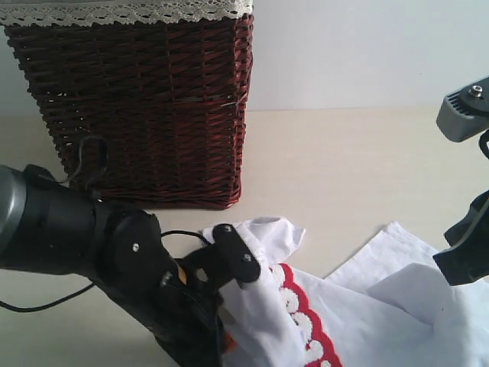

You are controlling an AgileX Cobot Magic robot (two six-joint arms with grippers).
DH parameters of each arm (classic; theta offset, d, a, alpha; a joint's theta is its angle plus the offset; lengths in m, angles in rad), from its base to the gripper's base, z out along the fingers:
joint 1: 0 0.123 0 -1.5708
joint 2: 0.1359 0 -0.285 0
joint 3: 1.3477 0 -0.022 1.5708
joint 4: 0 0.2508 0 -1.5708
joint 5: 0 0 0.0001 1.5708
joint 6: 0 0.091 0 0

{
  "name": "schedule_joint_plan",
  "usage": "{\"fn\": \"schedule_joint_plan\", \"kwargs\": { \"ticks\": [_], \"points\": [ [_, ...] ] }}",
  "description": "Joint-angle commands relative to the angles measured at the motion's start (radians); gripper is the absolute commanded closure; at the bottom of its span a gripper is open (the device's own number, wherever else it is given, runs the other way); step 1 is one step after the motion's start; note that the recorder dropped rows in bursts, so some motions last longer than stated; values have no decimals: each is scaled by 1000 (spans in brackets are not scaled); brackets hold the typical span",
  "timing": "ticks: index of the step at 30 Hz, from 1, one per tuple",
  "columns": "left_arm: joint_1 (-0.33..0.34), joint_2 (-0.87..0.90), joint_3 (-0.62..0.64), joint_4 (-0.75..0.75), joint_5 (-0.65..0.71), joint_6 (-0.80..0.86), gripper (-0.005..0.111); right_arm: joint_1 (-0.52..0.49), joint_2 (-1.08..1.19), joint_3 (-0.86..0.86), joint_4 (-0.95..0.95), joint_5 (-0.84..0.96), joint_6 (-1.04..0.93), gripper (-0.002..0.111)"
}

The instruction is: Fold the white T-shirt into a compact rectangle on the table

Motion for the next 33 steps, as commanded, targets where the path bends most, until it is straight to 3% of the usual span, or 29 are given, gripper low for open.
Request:
{"fn": "schedule_joint_plan", "kwargs": {
  "ticks": [1, 13, 21, 29, 33],
  "points": [
    [106, -9, 27, 253, 84, -244, 107, 0, 2, -5, -1, -5, -8, 108],
    [350, -49, 38, 312, 78, -340, 107, 0, 2, -5, -1, -3, -8, 108],
    [505, -56, 38, 490, 60, -599, 107, 0, 2, -5, -1, -3, -12, 108],
    [526, -136, 38, 628, 50, -749, 107, 0, 2, -5, -1, -3, -12, 108],
    [510, -214, 48, 617, 52, -755, 107, 0, 2, -5, -1, -3, -12, 108]
  ]
}}
